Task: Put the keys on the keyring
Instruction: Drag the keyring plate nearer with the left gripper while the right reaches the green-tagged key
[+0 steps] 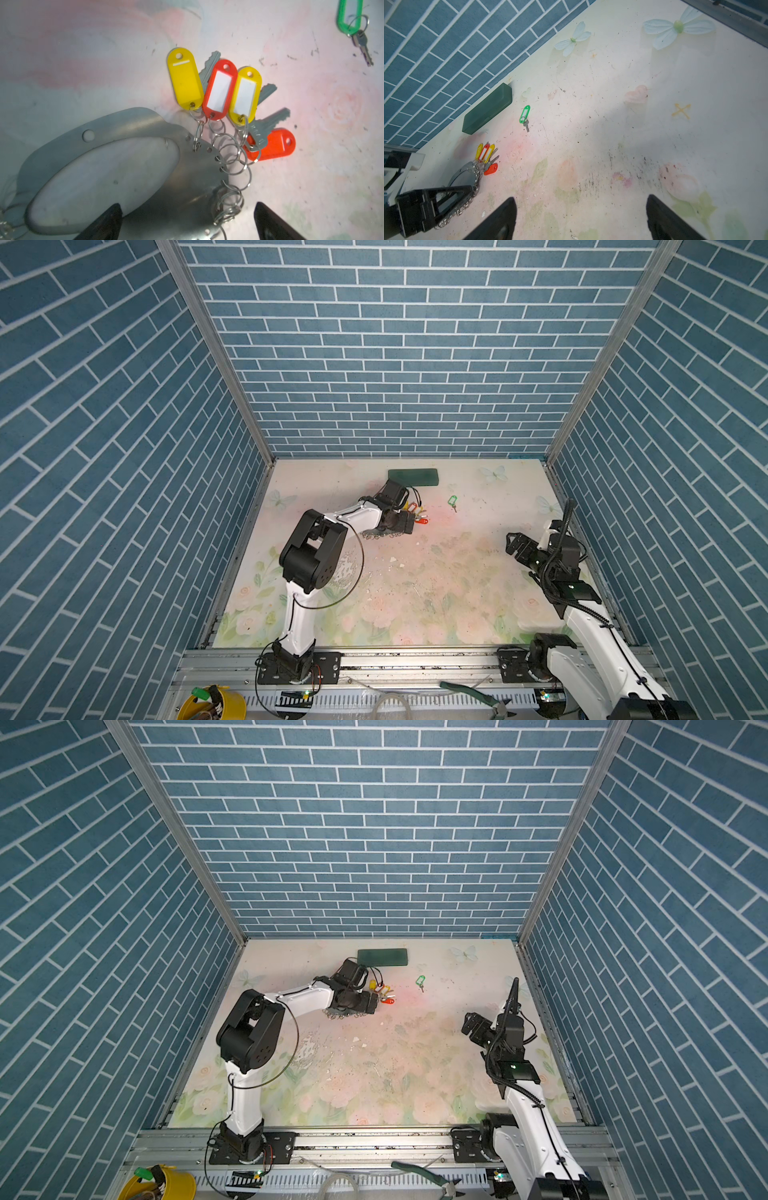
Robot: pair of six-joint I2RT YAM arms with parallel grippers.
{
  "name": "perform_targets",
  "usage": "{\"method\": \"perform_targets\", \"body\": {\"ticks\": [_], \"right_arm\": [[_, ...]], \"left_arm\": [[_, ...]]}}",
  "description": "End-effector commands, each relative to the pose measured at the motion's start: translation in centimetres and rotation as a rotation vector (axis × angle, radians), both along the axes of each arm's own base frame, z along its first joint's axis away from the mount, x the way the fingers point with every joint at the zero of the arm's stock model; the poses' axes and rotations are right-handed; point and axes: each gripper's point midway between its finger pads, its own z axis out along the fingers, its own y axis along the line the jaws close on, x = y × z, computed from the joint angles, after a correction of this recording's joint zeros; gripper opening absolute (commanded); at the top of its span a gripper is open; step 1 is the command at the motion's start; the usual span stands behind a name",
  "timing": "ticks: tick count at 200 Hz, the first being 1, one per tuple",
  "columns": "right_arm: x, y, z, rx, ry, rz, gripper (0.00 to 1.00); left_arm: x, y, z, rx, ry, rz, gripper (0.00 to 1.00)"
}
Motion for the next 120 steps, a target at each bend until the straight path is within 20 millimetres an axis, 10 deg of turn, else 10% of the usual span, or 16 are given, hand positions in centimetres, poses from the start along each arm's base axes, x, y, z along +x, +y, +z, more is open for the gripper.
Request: {"method": "perform_targets", "body": {"ticks": [1, 120], "right_arm": [[0.0, 0.2, 0.5, 0.050, 0.019, -0.020, 0.96], [1.1, 3.0, -1.4, 0.072, 0.188, 0.048, 0.93]], "left_arm": [[-5.4, 1.2, -3.6, 0.018, 0.143, 0.039, 1.00], [-15.4, 0.5, 0.4, -0.110, 0.039, 0.090, 1.00]]}}
